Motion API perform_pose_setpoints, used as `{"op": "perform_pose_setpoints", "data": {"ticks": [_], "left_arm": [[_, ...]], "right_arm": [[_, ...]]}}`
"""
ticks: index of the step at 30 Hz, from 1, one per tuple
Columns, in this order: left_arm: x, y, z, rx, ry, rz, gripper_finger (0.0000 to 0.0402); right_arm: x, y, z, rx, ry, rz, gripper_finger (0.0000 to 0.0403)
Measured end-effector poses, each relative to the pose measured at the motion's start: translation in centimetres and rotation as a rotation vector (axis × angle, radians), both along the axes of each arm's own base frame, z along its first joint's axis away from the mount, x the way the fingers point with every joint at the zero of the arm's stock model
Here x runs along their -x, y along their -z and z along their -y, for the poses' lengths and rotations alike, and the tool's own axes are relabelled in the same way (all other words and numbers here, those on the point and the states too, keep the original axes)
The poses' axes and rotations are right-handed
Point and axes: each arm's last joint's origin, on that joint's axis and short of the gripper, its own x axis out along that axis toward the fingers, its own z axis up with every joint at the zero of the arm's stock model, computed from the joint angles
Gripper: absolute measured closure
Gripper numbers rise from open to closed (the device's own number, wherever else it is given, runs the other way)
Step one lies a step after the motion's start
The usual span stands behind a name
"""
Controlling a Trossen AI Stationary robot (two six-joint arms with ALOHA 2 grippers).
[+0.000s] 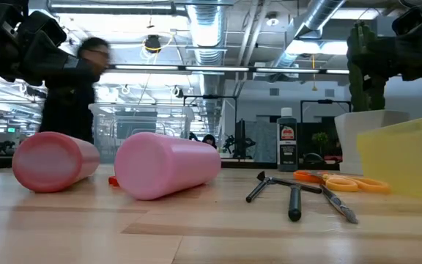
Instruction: Pick & Place Paint Supplies
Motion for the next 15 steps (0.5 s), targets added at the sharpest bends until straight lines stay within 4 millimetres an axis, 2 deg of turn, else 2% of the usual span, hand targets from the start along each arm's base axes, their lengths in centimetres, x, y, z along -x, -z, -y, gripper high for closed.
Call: {"op": "perform_pose_setpoints", "data": {"ticks": [15], "left_arm": [[-0.09, -0.23, -0.02, 0.001, -0.012, 0.024, 0.0276]], "right_arm": [[0.0, 0.0, 0.0, 0.0, 0.0, 0.0, 0.0246]]}}
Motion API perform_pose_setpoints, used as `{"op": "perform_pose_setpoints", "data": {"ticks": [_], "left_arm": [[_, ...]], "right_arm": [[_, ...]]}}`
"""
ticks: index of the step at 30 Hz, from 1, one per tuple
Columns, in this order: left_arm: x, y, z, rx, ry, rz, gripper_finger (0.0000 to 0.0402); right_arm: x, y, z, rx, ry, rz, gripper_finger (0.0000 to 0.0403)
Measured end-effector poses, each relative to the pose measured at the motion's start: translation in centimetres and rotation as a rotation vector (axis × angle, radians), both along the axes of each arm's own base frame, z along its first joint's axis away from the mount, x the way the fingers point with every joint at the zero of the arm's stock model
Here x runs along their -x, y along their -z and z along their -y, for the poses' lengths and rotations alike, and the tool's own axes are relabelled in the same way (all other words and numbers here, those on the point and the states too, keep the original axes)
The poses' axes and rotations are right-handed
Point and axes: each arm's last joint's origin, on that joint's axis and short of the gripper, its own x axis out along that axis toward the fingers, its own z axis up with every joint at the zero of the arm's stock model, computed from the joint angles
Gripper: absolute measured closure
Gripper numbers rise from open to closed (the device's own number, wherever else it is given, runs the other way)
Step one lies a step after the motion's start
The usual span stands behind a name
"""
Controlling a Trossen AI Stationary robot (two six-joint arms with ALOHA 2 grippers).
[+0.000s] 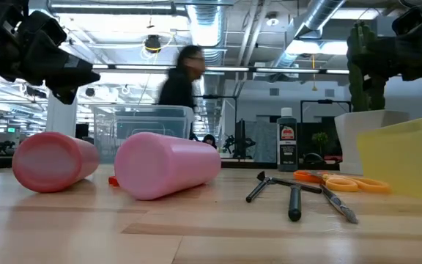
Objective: Pick & Place Paint Supplies
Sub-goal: Put the black paint bottle into the transparent bin
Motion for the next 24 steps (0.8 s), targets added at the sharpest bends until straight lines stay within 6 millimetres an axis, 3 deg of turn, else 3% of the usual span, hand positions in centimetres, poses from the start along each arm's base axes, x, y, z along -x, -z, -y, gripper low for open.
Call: {"op": "perform_pose_setpoints", "data": {"ticks": [8, 17, 24], "left_arm": [[0.0, -1.7, -0.1, 0.05, -0.034, 0.181, 0.0276], [1.2, -5.6, -0.3, 0.311, 0.012, 0.614, 0.0276], [3.2, -8.0, -0.5, 0.427, 0.055, 0.938, 0.0276]], "right_arm": [[0.0, 0.0, 0.0, 0.0, 0.0, 0.0, 0.0246], [0.0, 0.0, 0.6, 0.205, 0.15, 0.016, 0.0246], [0.0, -0.1, 1.0, 0.213, 0.231, 0.01, 0.0246]]}}
